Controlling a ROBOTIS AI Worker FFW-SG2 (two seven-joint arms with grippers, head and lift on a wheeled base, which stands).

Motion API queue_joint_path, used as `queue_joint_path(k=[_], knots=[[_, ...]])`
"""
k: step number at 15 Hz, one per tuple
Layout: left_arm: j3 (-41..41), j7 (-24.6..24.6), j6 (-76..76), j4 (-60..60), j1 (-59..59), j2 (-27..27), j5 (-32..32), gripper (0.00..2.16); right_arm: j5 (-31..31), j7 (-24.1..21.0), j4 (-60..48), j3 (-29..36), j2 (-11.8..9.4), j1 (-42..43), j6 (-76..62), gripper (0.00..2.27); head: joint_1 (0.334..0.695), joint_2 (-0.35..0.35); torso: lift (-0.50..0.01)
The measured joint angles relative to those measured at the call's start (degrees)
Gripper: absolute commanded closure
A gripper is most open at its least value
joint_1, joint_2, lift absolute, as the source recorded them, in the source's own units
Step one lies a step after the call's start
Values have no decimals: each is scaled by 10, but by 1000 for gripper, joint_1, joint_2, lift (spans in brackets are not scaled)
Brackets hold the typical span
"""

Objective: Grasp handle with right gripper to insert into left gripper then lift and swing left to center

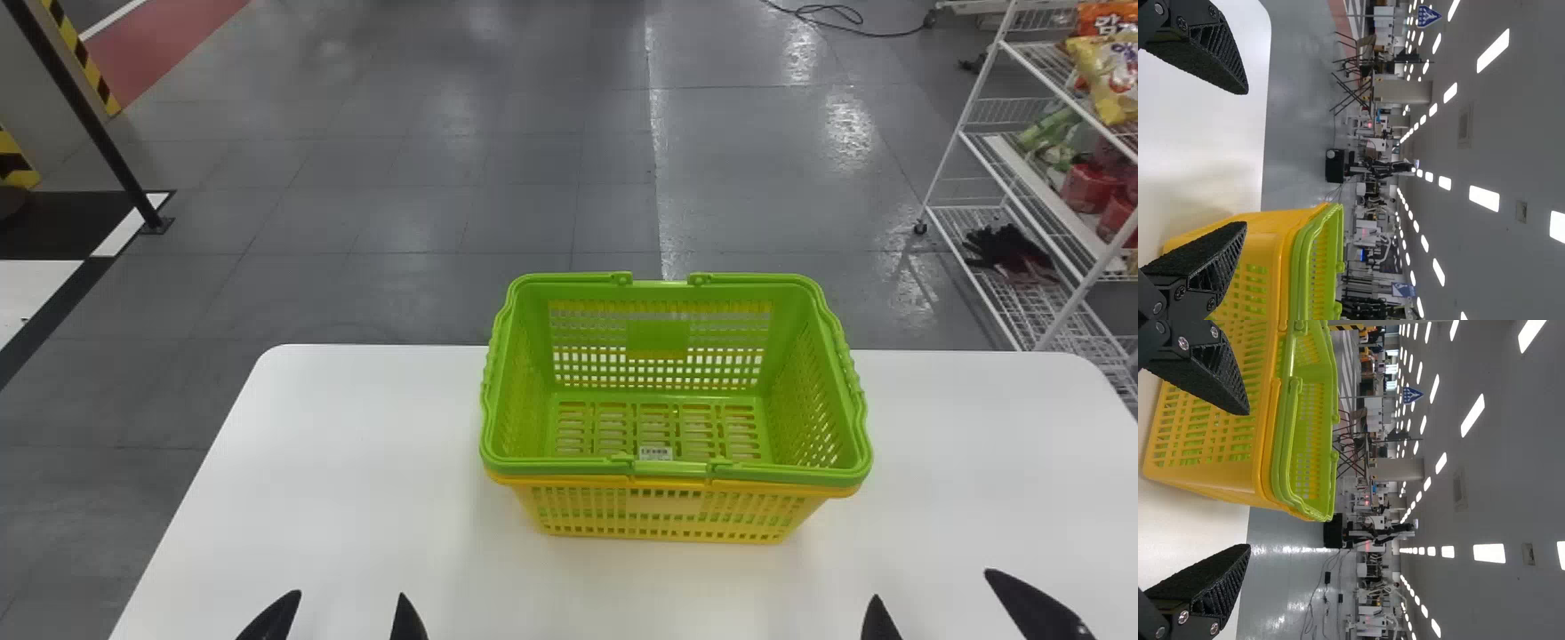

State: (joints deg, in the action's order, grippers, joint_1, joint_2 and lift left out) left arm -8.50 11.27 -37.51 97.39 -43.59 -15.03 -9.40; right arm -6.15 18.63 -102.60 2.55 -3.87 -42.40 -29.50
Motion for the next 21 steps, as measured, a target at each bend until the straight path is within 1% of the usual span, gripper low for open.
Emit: queue_joint_path(k=[12,15,18,21], knots=[[-6,-1,-3,-5,2,0,3,87,0,0,3,-2,0,-1,1,87,695,83,-93],[2,-23,-7,0,3,0,5,93,0,0,4,-3,0,-1,1,87,695,76,-93],[17,-19,-1,26,3,-1,6,113,0,0,4,-3,0,-1,1,87,695,92,-93],[40,-22,68,87,9,-8,6,124,0,0,4,-3,0,-1,1,87,695,104,-93]])
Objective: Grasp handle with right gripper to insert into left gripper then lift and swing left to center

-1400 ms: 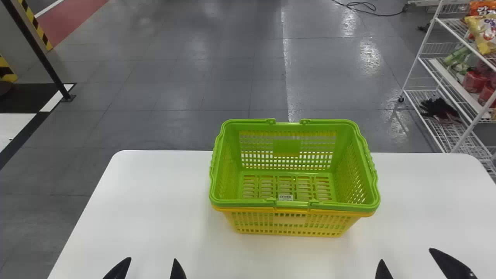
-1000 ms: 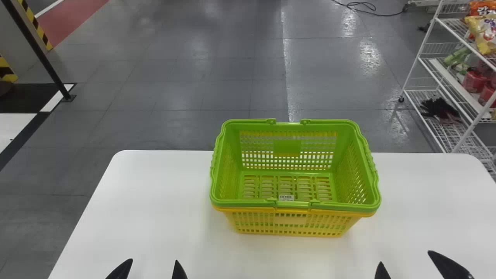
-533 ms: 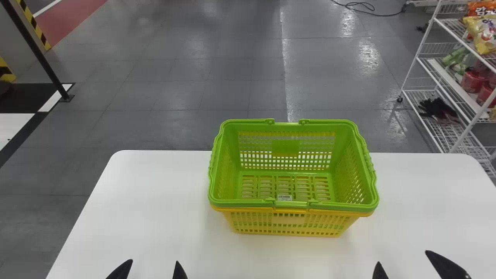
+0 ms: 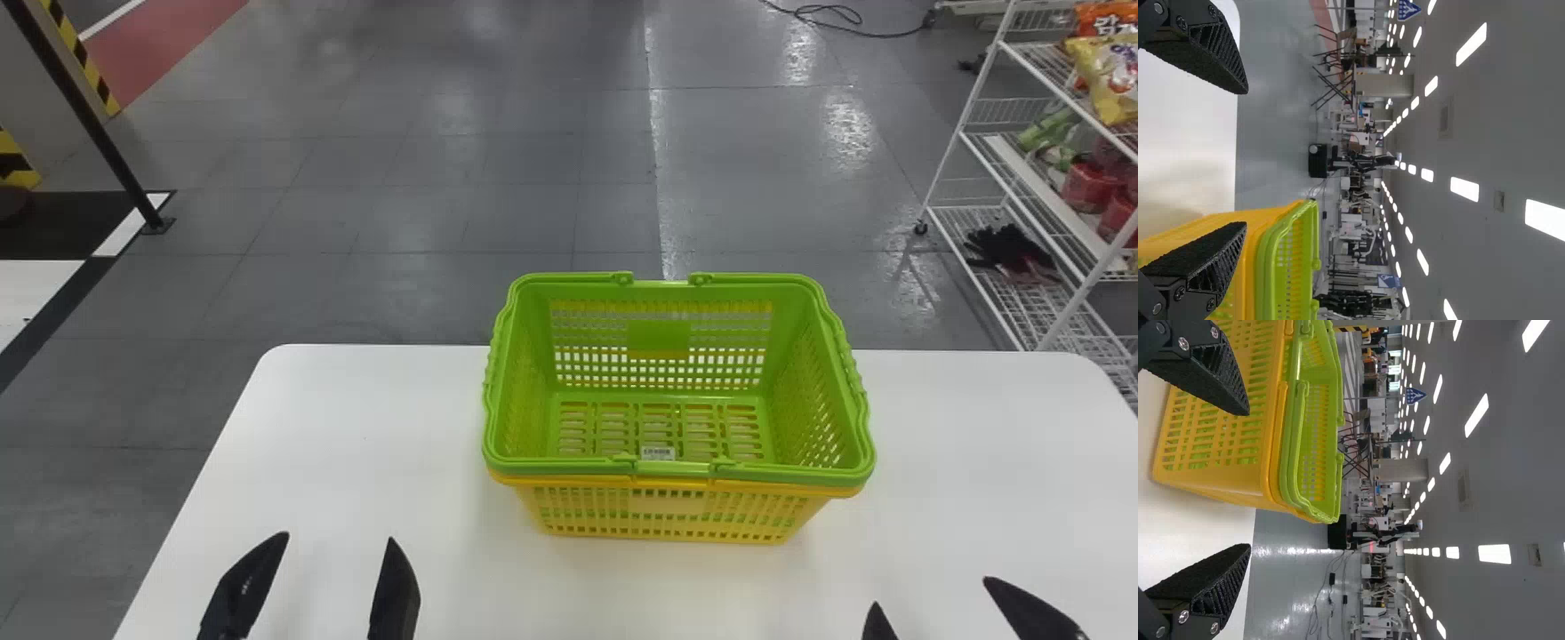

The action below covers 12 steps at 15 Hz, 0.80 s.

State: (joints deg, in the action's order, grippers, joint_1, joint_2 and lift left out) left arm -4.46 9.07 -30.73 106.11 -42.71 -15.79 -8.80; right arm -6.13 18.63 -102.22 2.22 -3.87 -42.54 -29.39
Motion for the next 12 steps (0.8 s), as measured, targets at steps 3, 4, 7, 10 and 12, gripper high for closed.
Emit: queue_joint_path(k=[3,4,7,10,12], knots=[[29,-29,111,75,19,-6,-20,130,2,0,0,-1,0,0,0,87,695,109,-93],[40,-44,157,98,31,-7,-35,130,2,0,0,-2,0,0,0,87,695,110,-93],[67,-89,278,145,70,-10,-79,124,5,0,0,-3,1,-1,0,87,695,106,-93],[108,-158,420,158,125,-9,-166,124,8,-1,0,-6,1,-2,0,87,695,104,-93],[132,-170,496,157,170,-8,-207,124,11,-1,-1,-8,1,-3,1,87,695,112,-93]])
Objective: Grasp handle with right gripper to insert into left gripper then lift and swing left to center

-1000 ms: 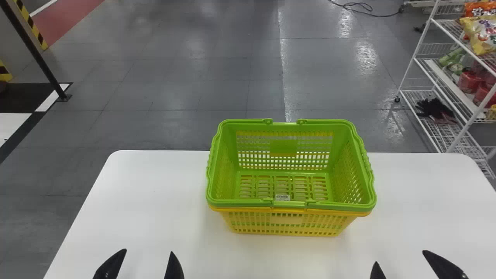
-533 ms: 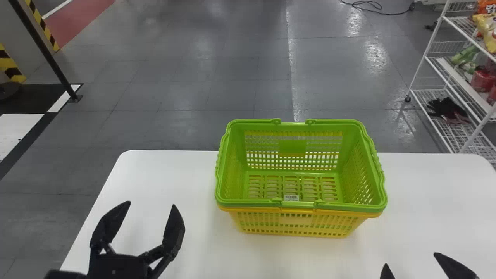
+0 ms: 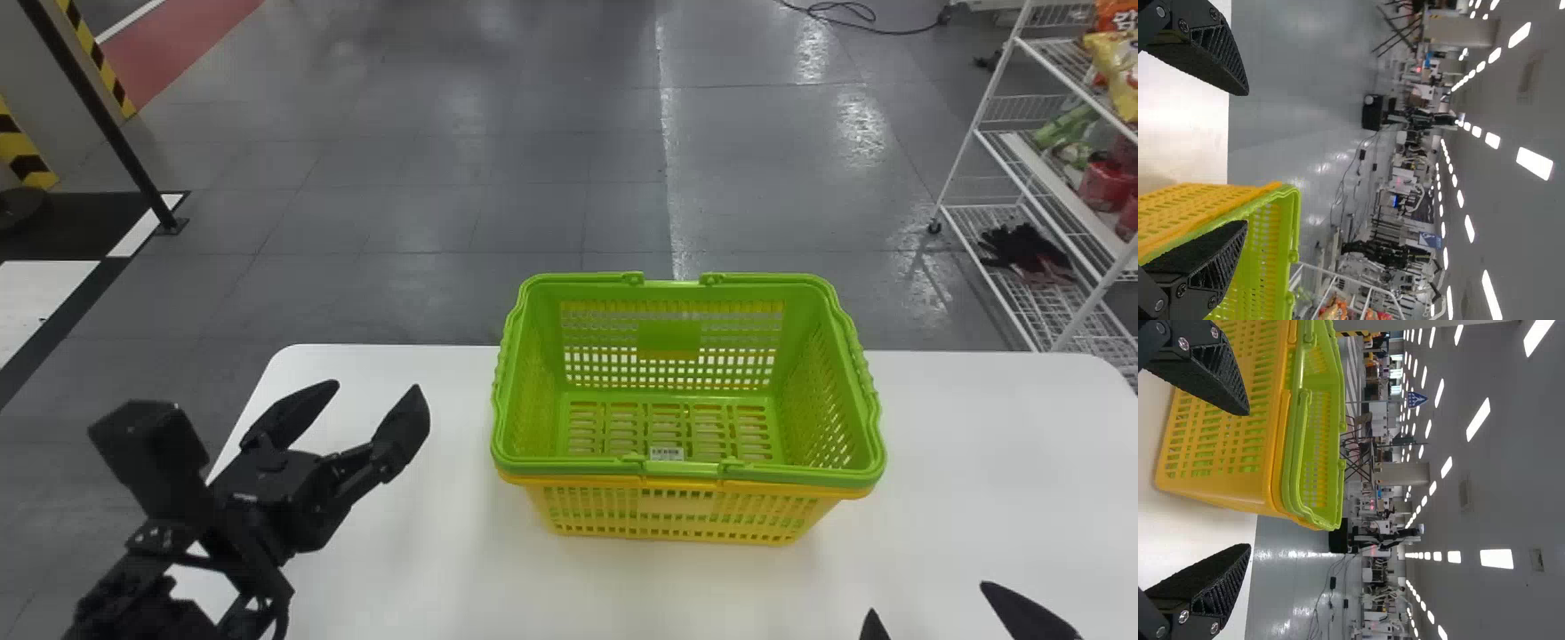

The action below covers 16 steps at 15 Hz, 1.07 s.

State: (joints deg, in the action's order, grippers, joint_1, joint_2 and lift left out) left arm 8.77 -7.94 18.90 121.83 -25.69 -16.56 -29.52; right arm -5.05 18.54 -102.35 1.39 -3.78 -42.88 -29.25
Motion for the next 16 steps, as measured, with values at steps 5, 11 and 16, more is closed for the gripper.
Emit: queue_joint_path(k=[5,11,16], knots=[[31,-33,153,-26,95,-4,-58,124,3,-1,-4,-1,0,-7,-1,87,695,112,-93],[27,-99,317,-110,217,-10,-111,124,10,-4,-20,-4,1,-20,0,87,695,67,-93],[28,-148,450,-207,312,-53,-178,124,16,-6,-22,-4,2,-26,0,87,695,61,-93]])
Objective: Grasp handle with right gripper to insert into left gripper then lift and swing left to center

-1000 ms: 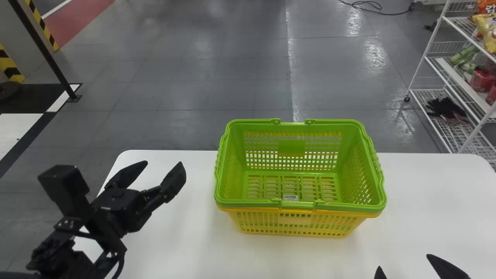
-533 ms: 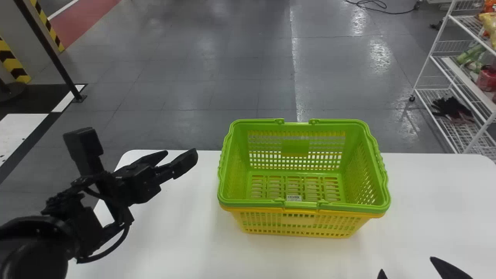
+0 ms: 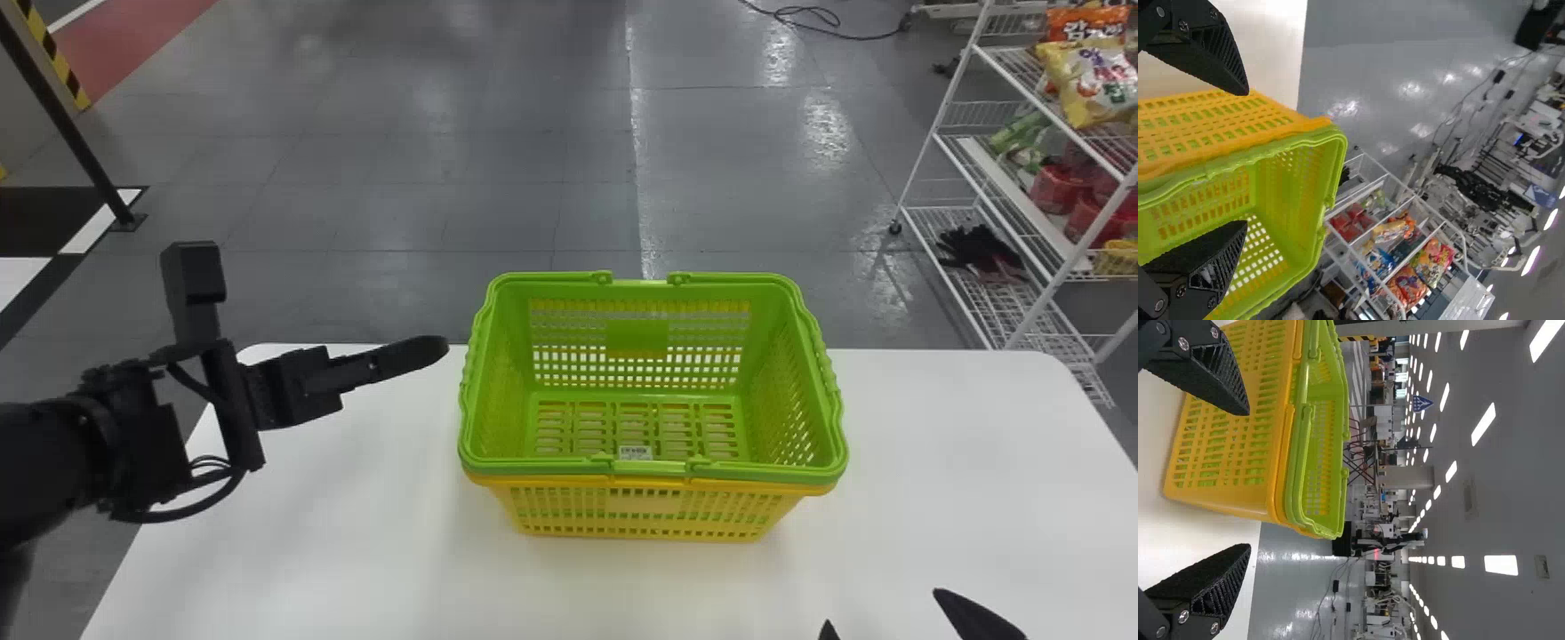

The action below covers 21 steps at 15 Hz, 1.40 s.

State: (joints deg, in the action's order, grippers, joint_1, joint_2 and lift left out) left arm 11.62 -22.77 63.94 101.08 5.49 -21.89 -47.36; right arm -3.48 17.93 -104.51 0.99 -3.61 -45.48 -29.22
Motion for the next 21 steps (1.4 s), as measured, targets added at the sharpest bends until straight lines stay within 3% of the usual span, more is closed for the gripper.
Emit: queue_joint_path(k=[5,11,21], knots=[[-55,-48,50,-151,113,-52,-35,124,6,-2,-2,-1,2,-2,2,87,695,76,-93],[-138,-77,63,-293,220,-44,-29,124,8,-5,-2,0,3,-7,1,87,695,35,-93],[-164,-90,82,-327,241,-32,-37,124,8,-5,-3,4,3,-9,0,87,695,-3,-93]])
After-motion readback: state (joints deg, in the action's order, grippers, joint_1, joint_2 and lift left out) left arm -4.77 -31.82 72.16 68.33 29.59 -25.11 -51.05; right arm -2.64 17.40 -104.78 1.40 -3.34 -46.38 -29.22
